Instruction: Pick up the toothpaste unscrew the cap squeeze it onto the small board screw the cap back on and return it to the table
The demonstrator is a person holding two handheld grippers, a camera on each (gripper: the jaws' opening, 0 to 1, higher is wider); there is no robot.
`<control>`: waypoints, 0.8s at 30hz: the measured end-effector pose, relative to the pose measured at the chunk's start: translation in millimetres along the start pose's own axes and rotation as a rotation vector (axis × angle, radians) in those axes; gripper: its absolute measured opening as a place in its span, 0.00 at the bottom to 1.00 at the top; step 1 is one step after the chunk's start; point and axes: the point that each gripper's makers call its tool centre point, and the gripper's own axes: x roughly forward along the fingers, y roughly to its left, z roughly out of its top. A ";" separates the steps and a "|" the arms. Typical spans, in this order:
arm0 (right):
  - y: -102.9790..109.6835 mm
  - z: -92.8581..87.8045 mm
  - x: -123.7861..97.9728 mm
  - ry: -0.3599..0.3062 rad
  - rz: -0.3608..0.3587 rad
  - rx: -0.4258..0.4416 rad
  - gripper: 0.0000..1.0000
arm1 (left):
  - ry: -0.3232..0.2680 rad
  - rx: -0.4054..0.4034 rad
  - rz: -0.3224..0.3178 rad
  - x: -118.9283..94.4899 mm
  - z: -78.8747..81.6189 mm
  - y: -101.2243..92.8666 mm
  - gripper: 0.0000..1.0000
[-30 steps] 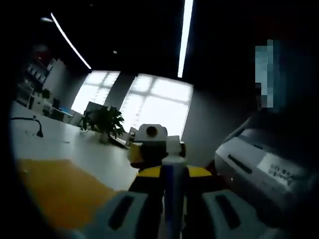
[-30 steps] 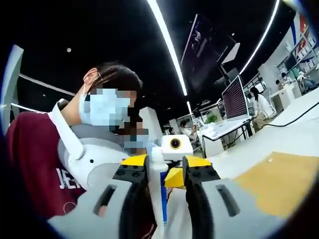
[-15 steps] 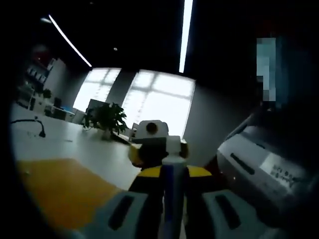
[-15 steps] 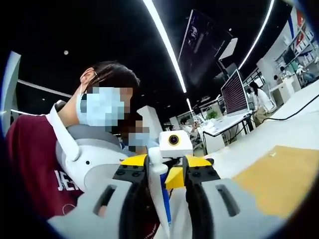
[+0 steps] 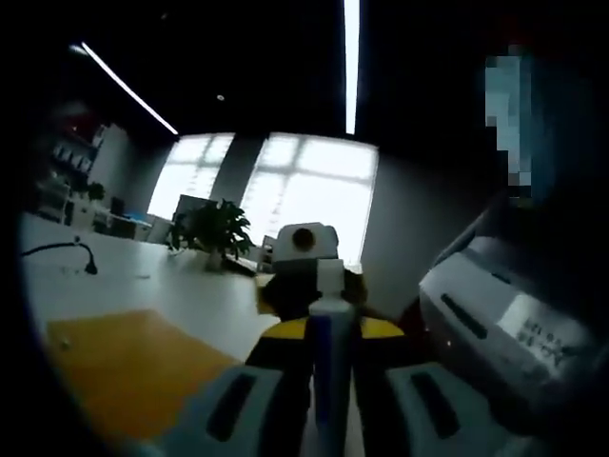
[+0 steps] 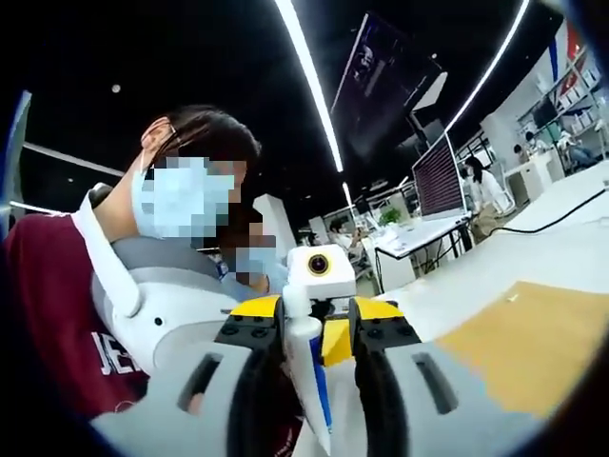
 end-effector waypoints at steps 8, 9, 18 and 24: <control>1.4 4.8 -0.1 0.017 -0.027 -0.036 0.29 | 0.015 0.046 0.024 2.6 1.9 -0.8 0.15; 1.0 5.0 -0.3 0.020 -0.033 -0.040 0.29 | 0.020 0.055 0.030 2.9 1.1 -0.2 0.15; 1.2 4.6 0.7 0.041 -0.063 -0.069 0.29 | 0.046 0.110 0.071 3.6 0.3 1.7 0.15; 6.4 11.0 -4.7 0.011 -0.045 -0.059 0.30 | 0.065 0.109 0.060 3.8 -3.5 2.7 0.15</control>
